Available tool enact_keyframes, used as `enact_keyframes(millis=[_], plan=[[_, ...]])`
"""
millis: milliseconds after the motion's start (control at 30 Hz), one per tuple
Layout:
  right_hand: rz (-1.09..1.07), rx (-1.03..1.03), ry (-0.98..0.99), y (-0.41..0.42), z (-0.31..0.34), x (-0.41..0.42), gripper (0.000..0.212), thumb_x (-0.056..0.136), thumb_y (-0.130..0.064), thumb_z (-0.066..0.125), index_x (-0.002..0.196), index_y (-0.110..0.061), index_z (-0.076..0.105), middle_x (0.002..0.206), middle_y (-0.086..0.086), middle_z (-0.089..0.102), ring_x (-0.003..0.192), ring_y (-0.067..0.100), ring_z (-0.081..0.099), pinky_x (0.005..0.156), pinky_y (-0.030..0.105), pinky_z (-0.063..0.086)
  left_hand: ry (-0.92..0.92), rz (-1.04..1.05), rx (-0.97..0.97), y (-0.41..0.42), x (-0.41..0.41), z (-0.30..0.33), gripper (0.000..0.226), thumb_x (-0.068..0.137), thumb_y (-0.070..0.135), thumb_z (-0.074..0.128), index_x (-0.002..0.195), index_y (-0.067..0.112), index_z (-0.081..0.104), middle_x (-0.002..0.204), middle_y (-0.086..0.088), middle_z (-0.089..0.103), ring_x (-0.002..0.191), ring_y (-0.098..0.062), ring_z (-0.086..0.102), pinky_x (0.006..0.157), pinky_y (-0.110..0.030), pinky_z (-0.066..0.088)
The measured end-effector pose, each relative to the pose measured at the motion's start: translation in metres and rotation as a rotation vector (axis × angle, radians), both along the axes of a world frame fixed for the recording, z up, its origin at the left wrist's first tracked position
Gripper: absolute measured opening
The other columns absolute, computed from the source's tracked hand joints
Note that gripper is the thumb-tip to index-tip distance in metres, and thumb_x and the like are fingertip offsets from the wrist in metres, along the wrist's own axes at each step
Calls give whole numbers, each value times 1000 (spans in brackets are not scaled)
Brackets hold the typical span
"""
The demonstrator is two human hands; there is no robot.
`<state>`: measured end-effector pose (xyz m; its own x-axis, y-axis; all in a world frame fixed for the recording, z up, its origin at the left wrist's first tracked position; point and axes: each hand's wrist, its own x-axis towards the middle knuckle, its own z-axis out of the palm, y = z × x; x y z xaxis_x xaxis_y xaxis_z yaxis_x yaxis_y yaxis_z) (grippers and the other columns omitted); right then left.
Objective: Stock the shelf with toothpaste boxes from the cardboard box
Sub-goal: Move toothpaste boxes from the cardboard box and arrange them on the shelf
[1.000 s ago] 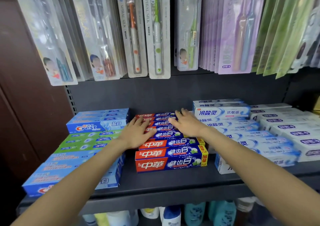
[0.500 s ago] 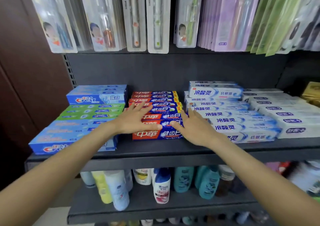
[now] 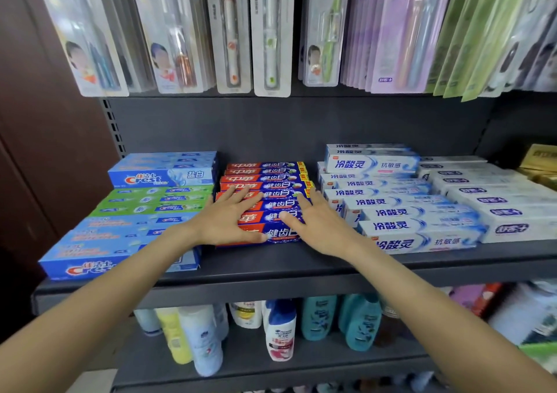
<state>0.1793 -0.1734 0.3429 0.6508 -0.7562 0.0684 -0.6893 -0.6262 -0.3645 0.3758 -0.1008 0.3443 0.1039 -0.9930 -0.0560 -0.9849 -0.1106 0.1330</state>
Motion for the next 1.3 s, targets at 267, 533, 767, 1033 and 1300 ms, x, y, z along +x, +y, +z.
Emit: enact_keyframes(millis=[267, 533, 767, 1033, 1300], plan=[[-35, 6, -52, -50, 21, 4, 48, 100, -31, 37, 140, -6, 33, 146, 21, 32, 136, 31, 30, 110, 37, 27, 67, 24, -18, -1, 4, 2, 136, 35, 96, 38, 149, 34, 1, 159, 1, -6, 145, -22, -12, 117, -41, 3], [-48, -9, 2, -45, 8, 28, 63, 100, -44, 33, 148, -6, 20, 157, 18, 8, 145, 27, 12, 114, 35, 19, 35, 43, 28, -3, 0, 4, 122, 58, 86, 49, 150, 28, -5, 158, -3, -12, 144, -24, -16, 118, -43, 0], [-83, 80, -56, -64, 2, 34, 72, 97, -50, 37, 150, -10, 11, 157, 19, 1, 145, 30, 10, 116, 41, 22, 187, 175, -76, -38, 12, 22, 82, 84, 73, 28, 150, 28, 9, 159, 0, -2, 145, -22, -9, 117, -44, 4], [-118, 81, 32, -72, 6, 49, 73, 96, -51, 34, 148, -4, 16, 155, 23, 11, 140, 35, 24, 112, 39, 26, 140, 172, -39, -52, 16, 10, 83, 86, 69, 30, 151, 24, 4, 159, 0, -1, 146, -19, -6, 117, -43, 4], [-122, 55, 0, -74, 11, 50, 63, 91, -52, 45, 136, -7, 38, 139, 17, 39, 123, 29, 45, 98, 37, 38, 161, 177, -78, -52, 18, 7, 84, 85, 70, 34, 151, 25, 6, 159, 0, 1, 146, -18, -4, 117, -44, 7]])
